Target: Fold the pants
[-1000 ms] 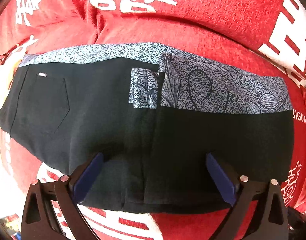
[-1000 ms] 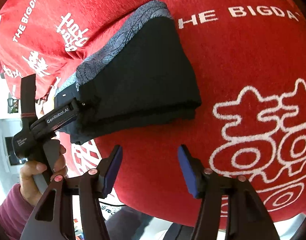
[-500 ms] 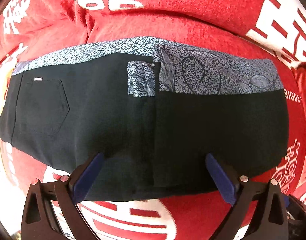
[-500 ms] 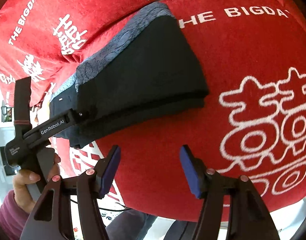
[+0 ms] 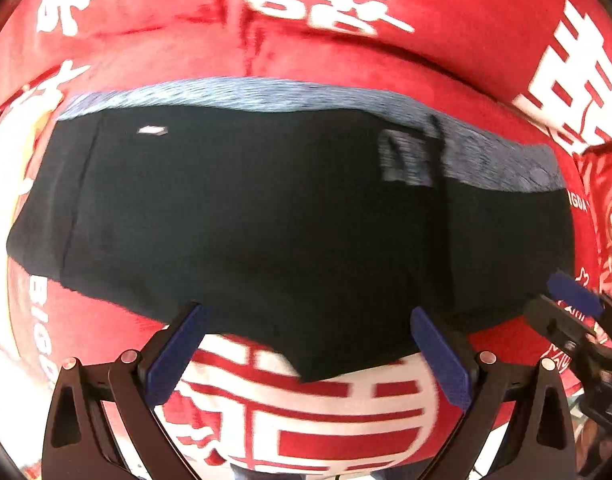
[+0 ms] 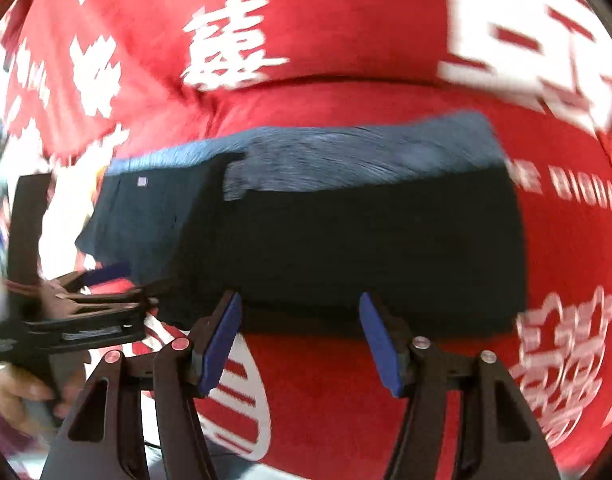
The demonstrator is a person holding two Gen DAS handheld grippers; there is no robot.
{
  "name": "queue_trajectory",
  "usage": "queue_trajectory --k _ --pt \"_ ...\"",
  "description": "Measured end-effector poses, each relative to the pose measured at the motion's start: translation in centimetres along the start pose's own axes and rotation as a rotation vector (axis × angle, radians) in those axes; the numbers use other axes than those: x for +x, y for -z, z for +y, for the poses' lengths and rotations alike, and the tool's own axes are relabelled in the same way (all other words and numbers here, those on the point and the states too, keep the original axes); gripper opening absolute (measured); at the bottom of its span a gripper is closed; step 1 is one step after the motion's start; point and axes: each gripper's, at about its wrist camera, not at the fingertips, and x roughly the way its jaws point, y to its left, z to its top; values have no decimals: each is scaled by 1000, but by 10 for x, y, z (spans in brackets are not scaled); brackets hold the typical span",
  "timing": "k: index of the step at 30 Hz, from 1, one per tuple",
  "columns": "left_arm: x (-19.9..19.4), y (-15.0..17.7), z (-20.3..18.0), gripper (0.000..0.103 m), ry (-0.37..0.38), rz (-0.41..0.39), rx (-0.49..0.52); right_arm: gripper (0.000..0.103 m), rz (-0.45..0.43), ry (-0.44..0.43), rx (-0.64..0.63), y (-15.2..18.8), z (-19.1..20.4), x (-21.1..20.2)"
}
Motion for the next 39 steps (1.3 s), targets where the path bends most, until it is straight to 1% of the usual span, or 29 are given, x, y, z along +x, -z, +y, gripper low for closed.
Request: queue_trajectory --k 3,5,7,9,11,12,13,14,15,16,17,19,20,24,27,30,31,33,34,35,36,39 --pt "6 3 18 102 -4 2 -40 65 18 52 -175 -6 32 18" --pt "8 5 30 102 1 6 -73 65 30 79 -286 -2 49 26" --pt "10 6 38 102 6 11 -97 65 37 129 -402 5 66 33" --pt "13 7 43 102 11 15 -107 65 39 156 -444 8 71 38" --pt "14 10 44 102 16 16 -113 65 37 157 -424 6 68 43" --pt "14 11 46 102 18 17 -114 63 42 150 -397 4 65 46" --pt "13 12 48 102 21 18 -117 43 57 123 -351 -1 60 49" --pt "13 13 50 102 25 18 -120 27 66 93 -318 -3 57 49" --pt "13 16 50 102 26 18 -123 25 79 65 -281 -5 56 50" --pt "12 18 52 102 27 18 -125 21 82 52 -251 -6 55 50" --pt "12 19 54 102 27 20 -127 15 81 49 -244 -7 58 50" --pt "11 20 56 102 27 22 -131 12 84 29 -230 -6 60 46" --pt "12 21 57 102 27 22 -134 4 86 7 -215 -5 60 44" --pt "11 26 62 102 27 25 -148 5 130 -71 -170 3 64 44" --pt "10 30 65 102 31 26 -148 5 132 -60 -162 10 70 40" --pt "5 32 67 102 31 25 -144 6 141 -42 -98 9 63 39" --pt "4 33 67 102 33 24 -144 8 135 -29 -73 7 58 37" --pt "3 34 69 102 34 21 -144 18 117 -7 -54 2 50 33" --pt "3 34 69 102 33 21 -145 28 106 8 -48 -2 45 30" --pt "3 35 70 102 33 22 -148 36 95 16 -46 -5 43 29" --pt "3 36 71 102 34 24 -151 37 86 24 -45 -9 40 27" --pt "2 40 74 102 34 27 -157 37 62 45 -38 -19 32 24"
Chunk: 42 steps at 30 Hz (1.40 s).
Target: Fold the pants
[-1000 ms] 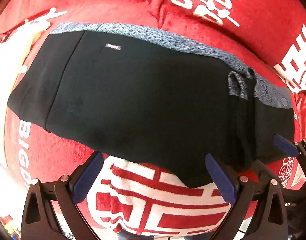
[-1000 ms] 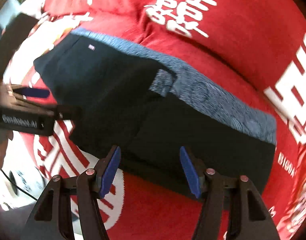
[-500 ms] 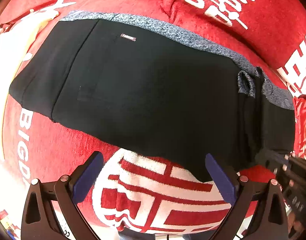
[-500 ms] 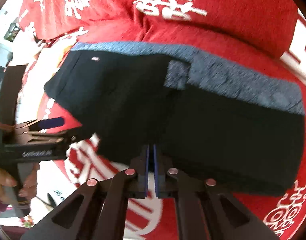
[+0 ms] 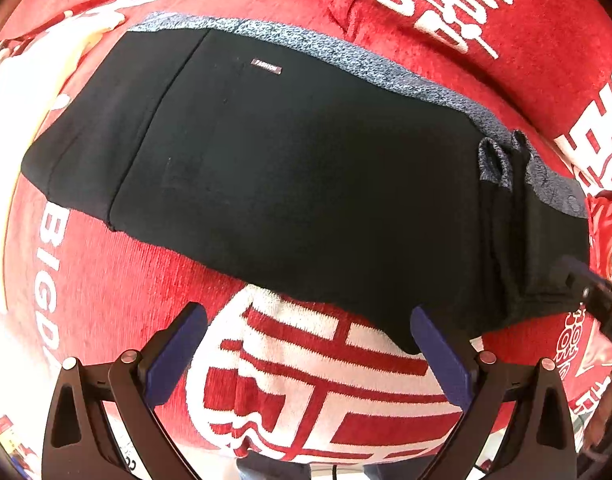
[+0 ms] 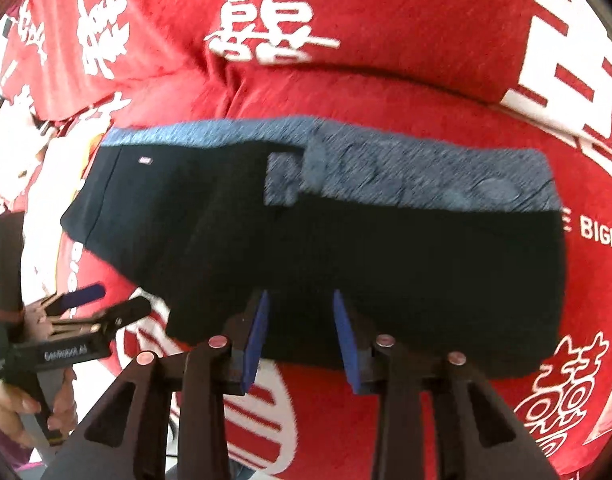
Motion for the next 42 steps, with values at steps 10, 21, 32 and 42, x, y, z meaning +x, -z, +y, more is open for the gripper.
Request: queue_trajectory --k 10,21,32,42 --pt "-3 6 13 102 -19 6 -28 37 72 -30 123 6 -10 29" --pt "-7 2 47 102 -34 15 -58 40 81 19 28 12 25 24" --pt "-28 -10 108 102 -21 -65 -153 57 96 68 -89 9 59 38" --pt "-42 -20 186 102 52 -157 -286 63 109 91 -112 6 65 45"
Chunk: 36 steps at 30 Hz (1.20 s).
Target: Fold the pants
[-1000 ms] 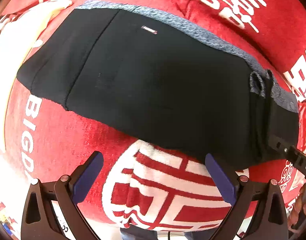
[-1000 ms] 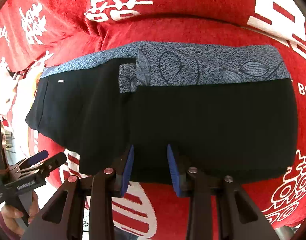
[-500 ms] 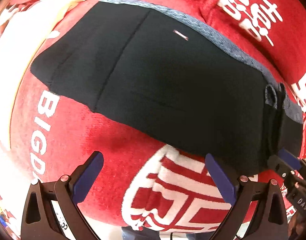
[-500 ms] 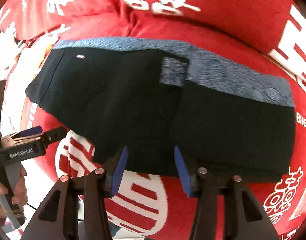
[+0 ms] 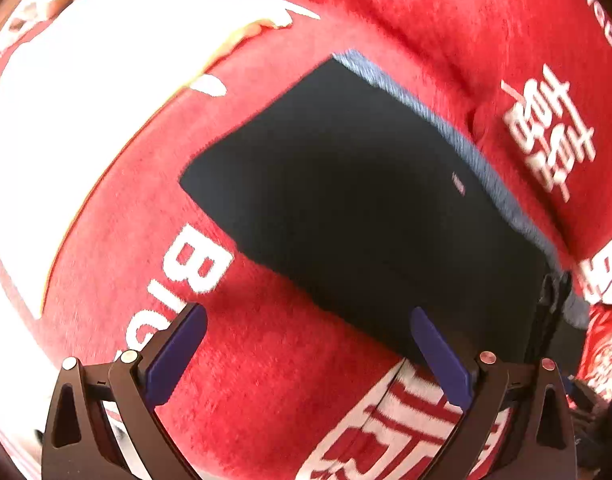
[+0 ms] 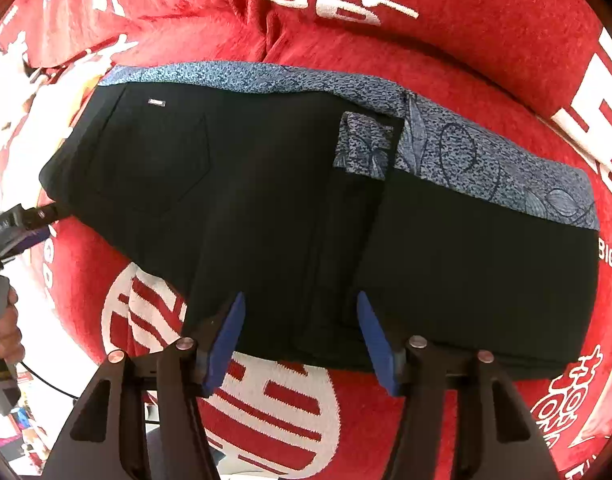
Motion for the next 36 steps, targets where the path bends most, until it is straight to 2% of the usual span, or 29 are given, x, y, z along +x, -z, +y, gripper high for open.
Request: queue_trajectory --k 6,11,16,20,21,22,24,27,31,33,34,36 --pt "-2 -11 15 102 151 -41 -61 67 19 23 -27 -4 7 5" --pt "11 -5 18 102 364 -21 -146 67 26 28 -32 -7 9 7" --pt "16 -7 19 102 410 -44 -152 68 27 36 -38 -8 12 9" --pt "23 -11 20 102 446 -52 -218 68 22 34 -37 -8 12 10" --pt "21 -13 20 102 485 -44 -233 68 23 34 -37 -8 12 10" --pt "15 -16 18 102 509 -51 -232 68 23 34 -36 -8 11 10" --pt "2 -22 5 102 539 -92 -167 68 24 28 -34 -7 11 9" --pt "9 -31 -7 102 496 -86 -135 68 23 20 -28 -7 8 8" --pt "36 -34 7 102 416 -18 -241 68 27 15 -29 -8 7 8" --pt "34 -34 6 102 409 -37 -263 68 24 8 -29 -8 6 7" --pt "34 -35 2 101 378 -31 -250 68 23 5 -28 -8 5 7" --pt "33 -37 -8 92 298 -38 -213 68 23 1 -24 -7 4 6"
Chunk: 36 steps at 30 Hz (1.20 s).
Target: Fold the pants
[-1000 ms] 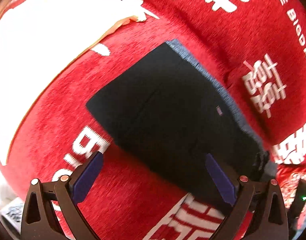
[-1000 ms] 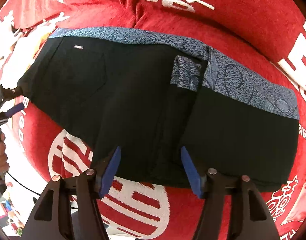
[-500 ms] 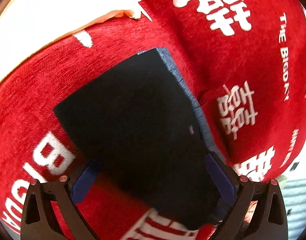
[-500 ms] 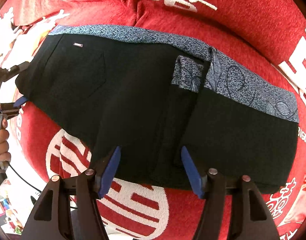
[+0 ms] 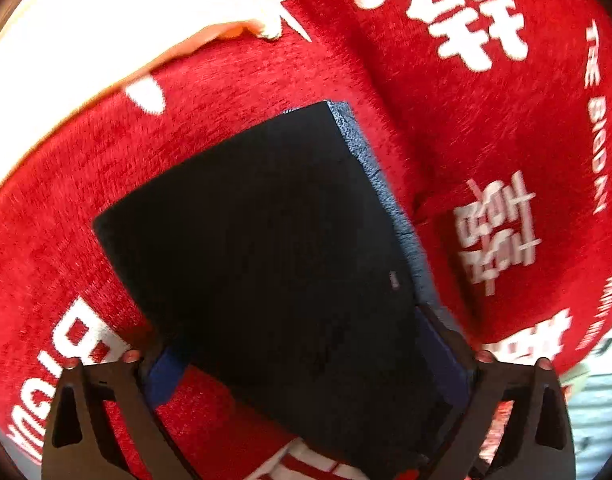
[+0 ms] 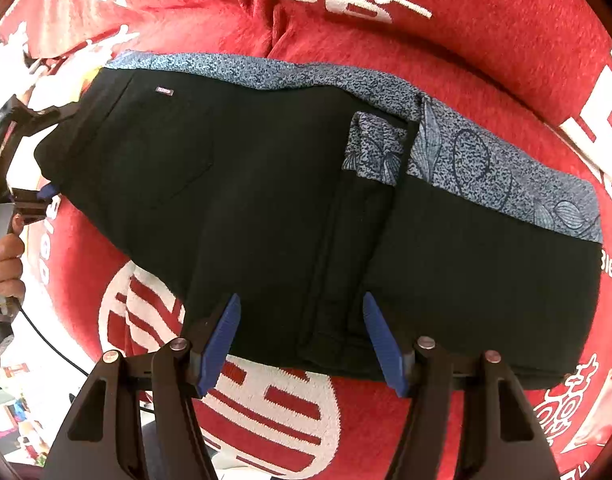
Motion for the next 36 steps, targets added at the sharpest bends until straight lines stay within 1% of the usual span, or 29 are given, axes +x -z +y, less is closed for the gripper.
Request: queue_trajectory --k 1,2,3,5,7,9,12,15,17,18,22,24,26,29,31,33,34,36 --pt "1 0 -6 74 -40 -5 30 68 3 -1 3 0 0 -1" --pt "3 0 -11 49 -95 -9 63 68 3 -3 6 -2 0 -4" --pt "5 0 -16 42 -151 -11 95 69 -4 -9 10 -3 -1 -9" --pt "2 2 -26 35 -185 -29 162 69 -24 -22 19 -4 0 -18" --pt "-3 11 -44 35 -243 -67 299 68 -48 -40 23 -8 1 -31" --pt "-6 28 -68 35 -312 -119 477 68 -65 -64 27 -14 1 -41" --pt "-6 49 -92 35 -382 -165 643 69 -60 -143 51 -27 0 -49" --pt "0 65 -107 35 -442 -195 762 72 -36 -257 87 -49 2 -51" --pt "0 71 -111 35 -462 -208 811 79 -17 -319 80 -69 12 -51" --pt "2 74 -114 35 -473 -217 845 79 -7 -340 65 -80 18 -52" --pt "-6 88 -117 35 -496 -246 960 81 39 -437 -22 -127 59 -57" --pt "-8 95 -122 35 -507 -260 1013 82 81 -492 -74 -150 84 -60" --pt "-8 100 -126 35 -516 -272 1053 83 137 -525 -121 -167 112 -61" --pt "-8 105 -131 35 -529 -283 1085 83 196 -524 -202 -186 150 -57" --pt "-8 106 -133 35 -532 -284 1090 83 214 -493 -259 -192 172 -53" --pt "-10 107 -133 35 -530 -285 1088 83 254 -457 -304 -195 189 -42" --pt "-10 107 -134 35 -530 -285 1087 83 281 -427 -322 -196 195 -35" --pt "-10 106 -135 35 -532 -284 1085 82 329 -336 -337 -196 199 -18"
